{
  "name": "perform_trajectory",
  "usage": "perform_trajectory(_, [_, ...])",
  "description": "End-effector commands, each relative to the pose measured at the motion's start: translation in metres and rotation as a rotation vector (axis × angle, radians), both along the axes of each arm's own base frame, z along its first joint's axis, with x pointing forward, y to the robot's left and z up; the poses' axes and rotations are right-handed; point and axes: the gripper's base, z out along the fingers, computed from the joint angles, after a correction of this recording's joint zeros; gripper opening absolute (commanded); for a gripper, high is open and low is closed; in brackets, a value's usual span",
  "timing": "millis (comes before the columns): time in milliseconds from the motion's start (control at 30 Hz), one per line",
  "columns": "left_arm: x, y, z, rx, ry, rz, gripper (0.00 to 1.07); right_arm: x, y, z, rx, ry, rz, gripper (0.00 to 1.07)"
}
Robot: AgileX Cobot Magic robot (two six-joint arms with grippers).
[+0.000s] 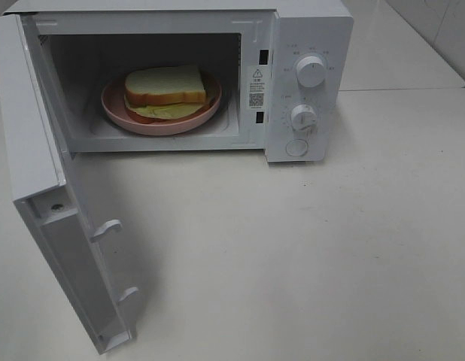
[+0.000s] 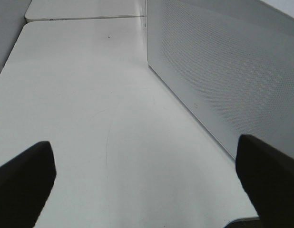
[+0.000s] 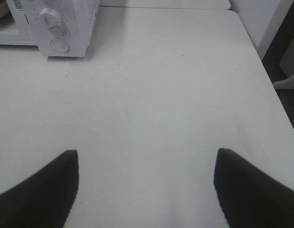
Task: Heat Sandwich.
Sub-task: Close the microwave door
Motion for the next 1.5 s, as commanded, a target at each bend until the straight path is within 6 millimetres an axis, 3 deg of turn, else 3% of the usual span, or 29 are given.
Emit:
perform_trajectory(33, [-0.003, 0.0, -0.001, -0.003, -0.022, 0.001, 0.98, -0.004, 0.0, 0.0, 0.007, -0.036, -0.003, 0.75])
perform_trajectory(700, [-0.003, 0.0, 0.0, -0.004, -0.025, 0.001, 0.98, -0.004, 0.0, 0.0, 0.007, -0.036, -0.003, 0.75])
perform_trajectory(900, [-0.004, 0.0, 0.008, -0.006, -0.076, 0.003, 0.98, -0.004, 0.0, 0.0, 0.007, -0.036, -0.003, 0.75])
perform_trajectory(1233, [0.026, 0.001, 0.021, -0.007, -0.115, 0.019, 0.96, -0.004, 0.0, 0.0, 0.007, -0.036, -0.003, 0.75])
perform_trajectory(1333, [0.039, 0.001, 0.018, -0.007, -0.086, 0.021, 0.86, -0.004, 0.0, 0.0, 0.007, -0.036, -0.003, 0.75])
perform_trajectory(1367, [0.047, 0.001, 0.014, -0.008, -0.059, 0.023, 0.74, -0.004, 0.0, 0.0, 0.007, -0.036, -0.003, 0.75])
perform_trajectory(1400, [0.047, 0.001, 0.014, -0.008, -0.059, 0.023, 0.74, -0.004, 0.0, 0.0, 0.007, -0.036, -0.003, 0.75])
perform_trajectory(1500, [0.059, 0.001, 0.01, -0.007, -0.006, 0.025, 0.51, -0.004, 0.0, 0.0, 0.007, -0.036, -0.003, 0.75])
